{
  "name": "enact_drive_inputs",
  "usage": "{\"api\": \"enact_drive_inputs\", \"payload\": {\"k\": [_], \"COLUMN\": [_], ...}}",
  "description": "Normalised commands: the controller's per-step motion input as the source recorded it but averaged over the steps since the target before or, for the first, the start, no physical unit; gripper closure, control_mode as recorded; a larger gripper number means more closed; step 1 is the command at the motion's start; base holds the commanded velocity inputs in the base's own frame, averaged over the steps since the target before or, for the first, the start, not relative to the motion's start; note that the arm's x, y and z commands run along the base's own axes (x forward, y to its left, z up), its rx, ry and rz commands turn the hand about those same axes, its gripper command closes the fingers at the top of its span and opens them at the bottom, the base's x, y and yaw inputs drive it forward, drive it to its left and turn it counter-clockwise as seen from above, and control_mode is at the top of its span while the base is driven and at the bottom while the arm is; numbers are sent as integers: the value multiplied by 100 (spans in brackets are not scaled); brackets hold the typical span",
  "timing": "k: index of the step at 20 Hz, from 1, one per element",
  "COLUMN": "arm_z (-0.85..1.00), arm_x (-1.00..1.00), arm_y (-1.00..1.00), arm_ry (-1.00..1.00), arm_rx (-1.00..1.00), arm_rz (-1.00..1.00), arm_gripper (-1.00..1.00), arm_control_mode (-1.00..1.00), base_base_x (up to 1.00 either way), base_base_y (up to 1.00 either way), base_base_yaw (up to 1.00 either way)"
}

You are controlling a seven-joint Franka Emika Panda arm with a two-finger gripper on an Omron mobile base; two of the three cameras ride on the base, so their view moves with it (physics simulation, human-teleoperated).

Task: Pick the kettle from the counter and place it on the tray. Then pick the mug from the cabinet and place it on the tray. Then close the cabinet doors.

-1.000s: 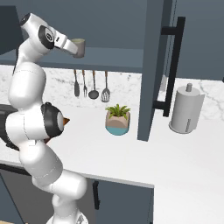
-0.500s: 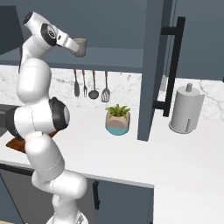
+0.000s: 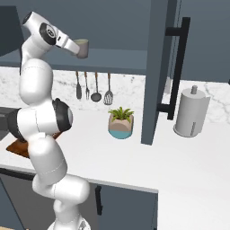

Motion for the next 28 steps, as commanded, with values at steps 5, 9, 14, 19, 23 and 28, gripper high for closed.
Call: {"api": "enact_drive_inputs", "payload": {"k": [5, 9, 14, 19, 23, 28], "arm_z": [-7, 0, 0, 0, -5, -10], "arm_x": [-16, -71, -96, -100, -100, -100], "arm_y": [0, -2, -10, -6, 0, 0], "arm_ry": [-6, -7, -7, -3, 0, 0], "arm_rx": [0, 0, 0, 0, 0, 0], "arm_rz": [-2, 0, 8, 26, 51, 65], "arm_gripper": [100, 100, 100, 100, 100, 100], "arm_control_mode": [-100, -100, -100, -100, -100, -100], "base_base_x": [0, 0, 0, 0, 0, 0], "base_base_y": [0, 0, 0, 0, 0, 0], "base_base_yaw": [0, 0, 0, 0, 0, 0]}}
